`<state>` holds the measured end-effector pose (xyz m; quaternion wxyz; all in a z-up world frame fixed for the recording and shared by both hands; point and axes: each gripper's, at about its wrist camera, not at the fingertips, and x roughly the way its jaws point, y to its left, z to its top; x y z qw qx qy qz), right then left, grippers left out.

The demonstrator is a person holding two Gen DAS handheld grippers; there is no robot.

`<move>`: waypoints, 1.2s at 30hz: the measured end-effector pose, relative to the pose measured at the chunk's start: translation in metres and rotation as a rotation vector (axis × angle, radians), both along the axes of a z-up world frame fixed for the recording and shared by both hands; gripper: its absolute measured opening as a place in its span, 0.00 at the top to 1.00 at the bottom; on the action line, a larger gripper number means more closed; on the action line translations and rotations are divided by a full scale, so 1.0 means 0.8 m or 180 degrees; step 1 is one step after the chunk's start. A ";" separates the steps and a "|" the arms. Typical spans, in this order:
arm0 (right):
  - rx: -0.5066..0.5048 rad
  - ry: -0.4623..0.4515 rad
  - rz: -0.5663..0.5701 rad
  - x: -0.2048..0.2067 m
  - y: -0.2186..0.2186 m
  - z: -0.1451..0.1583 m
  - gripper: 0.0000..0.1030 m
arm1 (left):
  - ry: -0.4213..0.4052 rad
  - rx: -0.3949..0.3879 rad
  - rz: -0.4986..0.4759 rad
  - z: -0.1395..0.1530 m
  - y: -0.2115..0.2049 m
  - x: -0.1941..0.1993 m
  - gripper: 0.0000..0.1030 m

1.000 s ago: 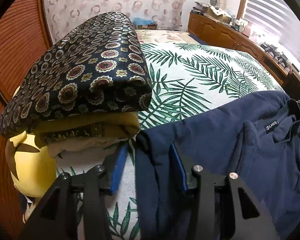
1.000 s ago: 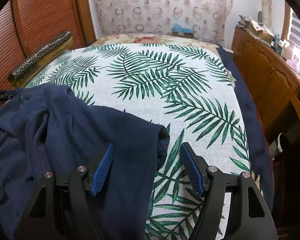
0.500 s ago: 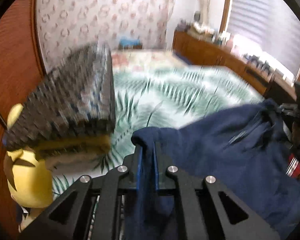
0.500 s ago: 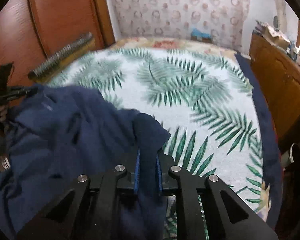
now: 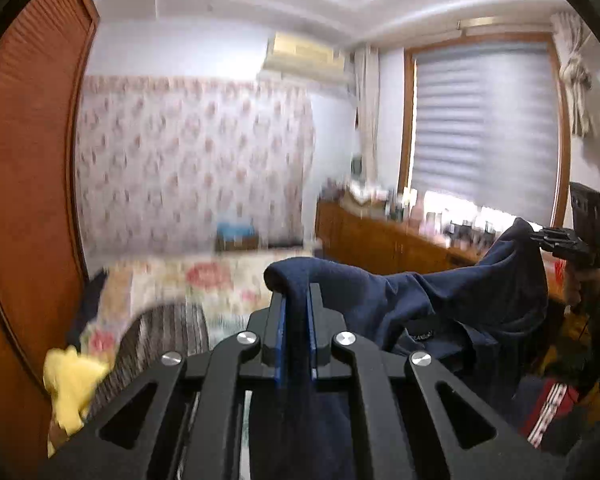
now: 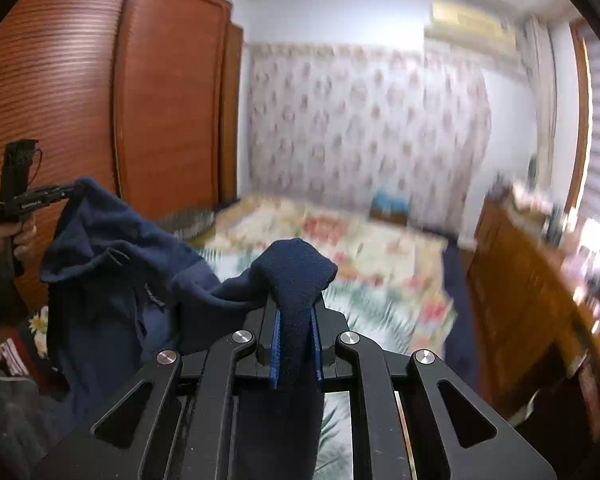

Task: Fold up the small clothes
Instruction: 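Lift the shirt with both tools and lay it over onto itself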

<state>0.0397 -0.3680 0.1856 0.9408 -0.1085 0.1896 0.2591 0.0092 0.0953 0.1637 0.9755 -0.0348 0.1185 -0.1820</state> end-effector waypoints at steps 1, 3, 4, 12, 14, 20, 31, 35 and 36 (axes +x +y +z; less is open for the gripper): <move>-0.0038 -0.0124 -0.0022 -0.006 0.002 0.019 0.91 | -0.0091 -0.0025 0.0005 0.015 0.002 -0.005 0.95; -0.0086 -0.0384 -0.0051 -0.020 0.005 0.063 0.91 | -0.0250 -0.0042 0.0019 0.041 0.007 -0.015 0.95; -0.0093 -0.0482 -0.0055 -0.027 0.005 0.079 0.91 | -0.0332 -0.0038 0.0037 0.053 0.010 -0.021 0.95; 0.0018 -0.1071 -0.0125 -0.096 -0.013 0.164 0.91 | -0.0712 -0.0046 0.0066 0.097 0.025 -0.066 0.95; 0.0051 -0.1119 -0.0163 -0.106 -0.019 0.171 0.91 | -0.0745 -0.0054 0.0067 0.100 0.028 -0.070 0.95; 0.0083 -0.1142 -0.0230 -0.117 -0.037 0.174 0.91 | -0.0859 -0.0073 0.0059 0.108 0.031 -0.081 0.95; -0.0096 -0.0845 -0.0443 -0.027 -0.040 0.140 0.91 | -0.0287 0.0115 0.0281 0.036 0.018 0.052 0.94; -0.0260 -0.0429 -0.0577 0.079 -0.039 0.075 0.91 | 0.0019 0.0268 0.0467 -0.042 0.001 0.143 0.89; -0.0317 -0.0248 -0.0615 0.119 -0.038 0.045 0.91 | 0.0065 0.0340 0.0576 -0.071 -0.003 0.169 0.88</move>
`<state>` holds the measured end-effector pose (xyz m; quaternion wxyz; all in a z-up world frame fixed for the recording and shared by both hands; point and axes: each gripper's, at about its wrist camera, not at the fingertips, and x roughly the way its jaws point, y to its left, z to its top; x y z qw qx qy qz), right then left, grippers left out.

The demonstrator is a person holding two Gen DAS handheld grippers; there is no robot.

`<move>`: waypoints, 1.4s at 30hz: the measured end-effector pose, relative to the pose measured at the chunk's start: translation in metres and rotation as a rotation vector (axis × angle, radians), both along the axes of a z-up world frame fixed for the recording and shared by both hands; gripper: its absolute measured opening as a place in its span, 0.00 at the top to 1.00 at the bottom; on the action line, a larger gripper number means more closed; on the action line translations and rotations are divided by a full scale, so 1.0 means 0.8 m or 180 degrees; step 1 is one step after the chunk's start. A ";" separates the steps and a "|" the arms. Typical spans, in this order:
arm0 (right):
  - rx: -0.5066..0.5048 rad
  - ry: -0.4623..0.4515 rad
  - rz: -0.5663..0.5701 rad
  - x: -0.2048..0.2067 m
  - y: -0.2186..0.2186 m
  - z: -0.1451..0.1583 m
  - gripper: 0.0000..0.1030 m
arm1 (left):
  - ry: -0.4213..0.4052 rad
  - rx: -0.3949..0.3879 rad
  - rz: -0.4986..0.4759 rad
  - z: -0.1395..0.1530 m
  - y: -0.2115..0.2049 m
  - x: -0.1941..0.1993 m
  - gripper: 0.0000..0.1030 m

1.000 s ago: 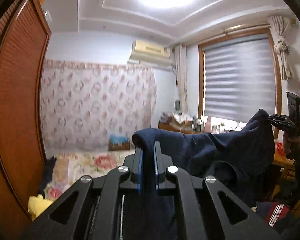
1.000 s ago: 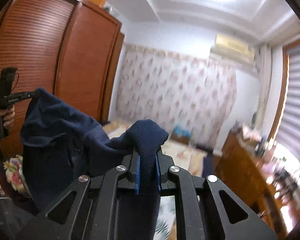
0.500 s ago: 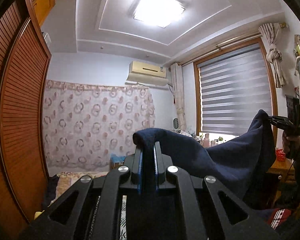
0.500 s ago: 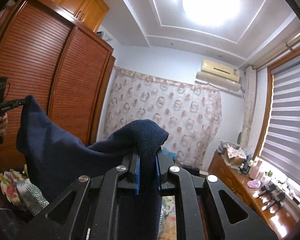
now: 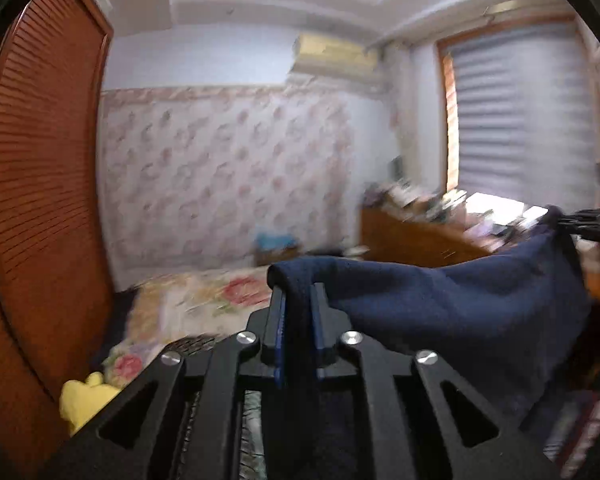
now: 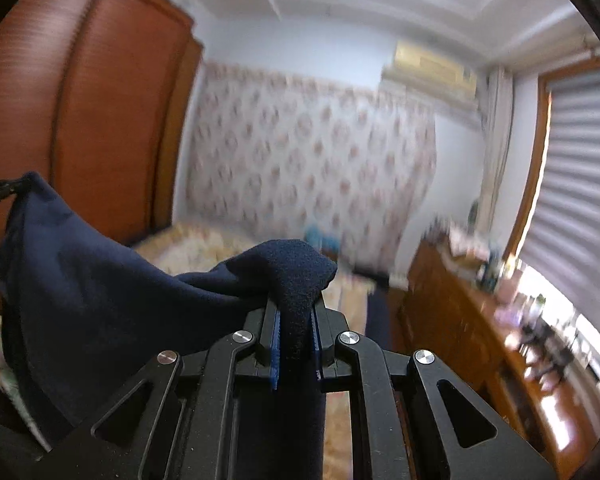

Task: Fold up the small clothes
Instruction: 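Lift the shirt with both tools and lay it over onto itself, then open both tools and press the folded shirt flat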

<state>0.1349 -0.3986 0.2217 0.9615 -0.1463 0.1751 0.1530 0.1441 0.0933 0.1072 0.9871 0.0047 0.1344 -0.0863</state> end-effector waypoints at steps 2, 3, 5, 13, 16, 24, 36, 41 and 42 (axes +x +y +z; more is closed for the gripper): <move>-0.0053 0.0397 -0.0062 0.060 0.000 -0.053 0.89 | 0.0169 -0.0051 0.0000 -0.038 -0.001 0.028 0.88; 0.0013 0.0645 -0.0116 0.092 0.000 -0.089 0.83 | 0.0354 -0.0090 0.0013 -0.061 -0.002 0.044 0.88; 0.0094 0.0920 -0.0248 0.130 -0.001 -0.141 0.71 | 0.0527 -0.0145 -0.0014 -0.085 -0.003 0.054 0.82; 0.0151 0.1306 -0.0401 0.149 -0.006 -0.250 0.62 | 0.1019 0.0065 -0.0211 -0.125 -0.047 0.025 0.73; 0.0238 0.1318 -0.0334 0.125 -0.005 -0.253 0.42 | 0.1173 0.0135 -0.0203 -0.139 -0.060 0.005 0.73; 0.0296 0.1633 -0.0050 0.065 0.026 -0.310 0.41 | 0.1629 0.0209 -0.0401 -0.203 -0.098 -0.025 0.73; 0.0200 0.1967 0.0300 0.044 0.099 -0.363 0.41 | 0.2016 -0.0034 -0.0440 -0.245 -0.121 -0.036 0.73; 0.0171 0.1908 0.0243 0.048 0.102 -0.369 0.41 | 0.2037 -0.0130 -0.0405 -0.248 -0.121 -0.033 0.73; 0.0176 0.1895 0.0242 0.047 0.102 -0.369 0.41 | 0.2037 -0.0136 -0.0400 -0.249 -0.120 -0.032 0.73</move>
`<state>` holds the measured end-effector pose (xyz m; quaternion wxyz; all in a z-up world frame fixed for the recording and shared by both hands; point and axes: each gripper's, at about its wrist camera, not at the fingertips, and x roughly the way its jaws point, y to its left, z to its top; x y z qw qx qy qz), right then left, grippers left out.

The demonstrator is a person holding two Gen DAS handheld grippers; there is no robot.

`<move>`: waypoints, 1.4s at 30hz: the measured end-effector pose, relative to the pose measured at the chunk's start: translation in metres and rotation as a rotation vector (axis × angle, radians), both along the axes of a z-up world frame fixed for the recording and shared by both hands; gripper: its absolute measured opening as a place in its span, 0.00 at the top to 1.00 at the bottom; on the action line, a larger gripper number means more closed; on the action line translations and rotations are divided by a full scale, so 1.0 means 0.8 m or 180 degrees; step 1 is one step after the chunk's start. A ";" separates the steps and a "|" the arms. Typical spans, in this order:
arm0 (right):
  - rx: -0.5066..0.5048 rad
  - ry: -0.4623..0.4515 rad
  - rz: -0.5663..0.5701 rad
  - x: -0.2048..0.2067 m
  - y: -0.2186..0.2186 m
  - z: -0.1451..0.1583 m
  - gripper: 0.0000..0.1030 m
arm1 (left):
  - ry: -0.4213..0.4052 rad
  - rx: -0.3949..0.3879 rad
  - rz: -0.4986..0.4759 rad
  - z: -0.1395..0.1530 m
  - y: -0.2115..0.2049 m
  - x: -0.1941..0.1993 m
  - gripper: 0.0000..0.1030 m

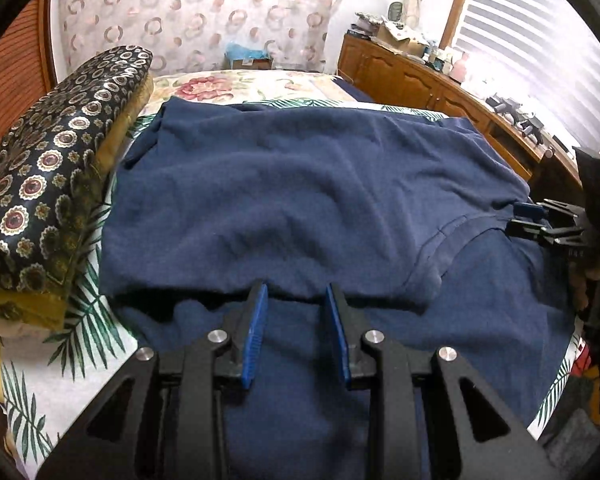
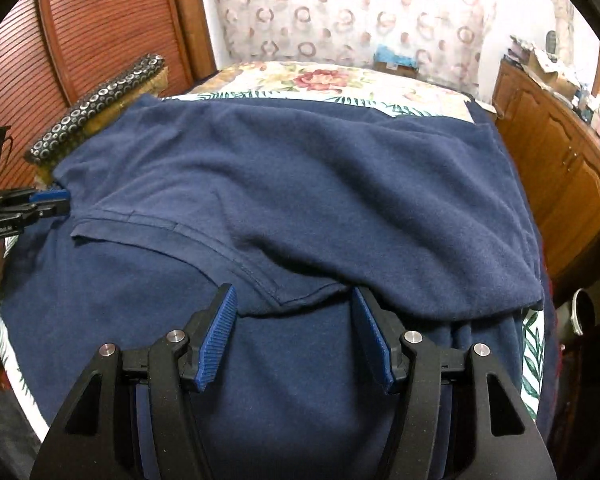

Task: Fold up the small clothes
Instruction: 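Open both tools and press the folded shirt flat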

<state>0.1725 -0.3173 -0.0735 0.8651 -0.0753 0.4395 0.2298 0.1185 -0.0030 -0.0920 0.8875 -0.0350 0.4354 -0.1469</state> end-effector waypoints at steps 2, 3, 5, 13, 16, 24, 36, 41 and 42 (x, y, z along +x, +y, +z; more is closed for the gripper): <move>0.0000 -0.0027 -0.0009 -0.002 0.000 -0.001 0.41 | -0.0006 0.0006 0.0027 -0.002 -0.001 0.000 0.73; -0.0001 -0.0040 -0.0023 -0.004 -0.002 -0.001 0.41 | -0.0017 0.0015 0.0064 0.000 0.002 0.001 0.73; 0.0028 -0.0038 -0.0067 -0.005 -0.008 0.001 0.41 | -0.0034 0.0007 0.0142 0.001 0.009 -0.001 0.73; 0.0123 -0.0042 -0.0288 -0.006 -0.050 0.006 0.41 | 0.0007 -0.0226 0.0509 -0.006 0.058 -0.004 0.73; 0.0190 -0.0005 -0.0319 -0.005 -0.056 0.003 0.41 | -0.0005 -0.0219 0.0566 -0.006 0.060 0.001 0.73; 0.0167 -0.0048 -0.0342 -0.007 -0.054 0.002 0.41 | 0.0001 -0.0239 0.0696 -0.002 0.060 0.025 0.73; 0.0229 -0.0171 -0.0587 -0.016 -0.087 0.017 0.41 | 0.0001 -0.0277 0.0749 -0.005 0.060 0.045 0.73; 0.0239 -0.0134 -0.0764 -0.008 -0.120 0.015 0.41 | -0.0001 -0.0276 0.0741 -0.007 0.057 0.045 0.73; 0.0263 -0.0116 -0.0781 -0.006 -0.124 0.015 0.41 | 0.0000 -0.0260 0.0740 -0.007 0.057 0.046 0.73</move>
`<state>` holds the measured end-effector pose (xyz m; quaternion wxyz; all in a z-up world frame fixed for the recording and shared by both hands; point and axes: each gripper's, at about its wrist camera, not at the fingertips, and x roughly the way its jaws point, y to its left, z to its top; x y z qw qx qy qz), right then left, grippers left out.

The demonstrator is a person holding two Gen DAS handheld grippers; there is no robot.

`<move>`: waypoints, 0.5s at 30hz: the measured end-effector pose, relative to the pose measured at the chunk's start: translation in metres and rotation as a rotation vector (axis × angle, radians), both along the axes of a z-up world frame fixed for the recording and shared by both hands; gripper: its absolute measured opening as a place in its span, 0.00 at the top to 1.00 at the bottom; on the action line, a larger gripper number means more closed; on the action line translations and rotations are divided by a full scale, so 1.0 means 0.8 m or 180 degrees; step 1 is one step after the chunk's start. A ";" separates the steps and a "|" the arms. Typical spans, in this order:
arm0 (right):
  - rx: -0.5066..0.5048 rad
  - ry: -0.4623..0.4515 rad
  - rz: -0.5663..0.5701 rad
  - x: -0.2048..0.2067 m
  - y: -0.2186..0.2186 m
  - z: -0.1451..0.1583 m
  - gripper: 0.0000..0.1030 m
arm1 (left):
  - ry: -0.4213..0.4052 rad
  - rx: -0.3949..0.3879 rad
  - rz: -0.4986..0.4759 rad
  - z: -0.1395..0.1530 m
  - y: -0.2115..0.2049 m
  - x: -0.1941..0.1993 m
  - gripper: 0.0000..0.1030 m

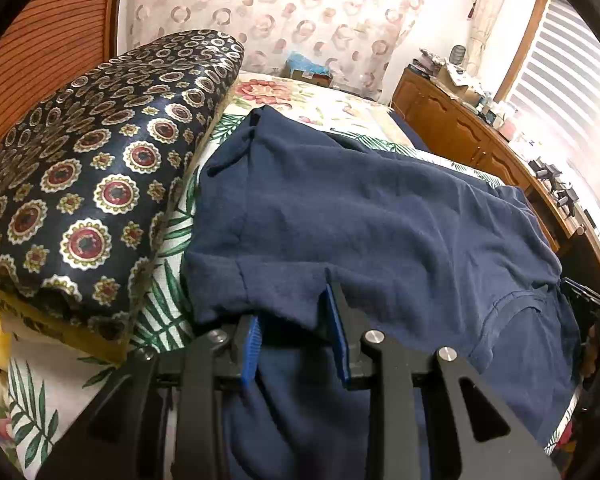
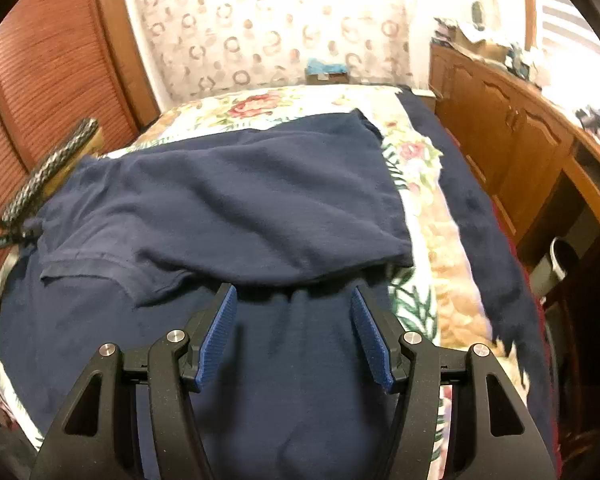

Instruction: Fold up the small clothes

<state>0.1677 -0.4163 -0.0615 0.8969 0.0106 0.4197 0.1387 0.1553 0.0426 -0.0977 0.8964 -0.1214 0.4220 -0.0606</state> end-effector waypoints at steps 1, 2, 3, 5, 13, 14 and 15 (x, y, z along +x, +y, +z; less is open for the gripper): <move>0.0038 0.0026 -0.0013 0.003 -0.003 -0.001 0.41 | 0.0003 0.0013 -0.0002 0.000 -0.001 0.000 0.73; 0.0066 0.0045 -0.0018 0.006 -0.006 -0.001 0.41 | 0.0008 0.0023 -0.0003 0.000 -0.002 0.001 0.73; 0.0091 0.0064 -0.0025 0.010 -0.008 -0.002 0.41 | 0.0013 0.0028 -0.0006 0.000 -0.002 0.001 0.73; 0.0103 0.0086 -0.0029 0.016 -0.009 -0.003 0.41 | 0.0014 0.0022 -0.0012 0.001 -0.002 0.002 0.73; 0.0096 0.0116 -0.0082 0.043 -0.012 -0.002 0.92 | -0.0305 0.0023 -0.0092 0.020 -0.006 -0.009 1.00; 0.0106 0.0096 -0.0076 0.043 -0.012 -0.001 0.97 | -0.0375 0.0059 -0.0117 0.026 -0.010 -0.013 1.00; 0.0126 0.0067 -0.0050 0.042 -0.011 0.001 0.98 | -0.0427 0.0081 -0.0140 0.032 -0.013 -0.016 1.00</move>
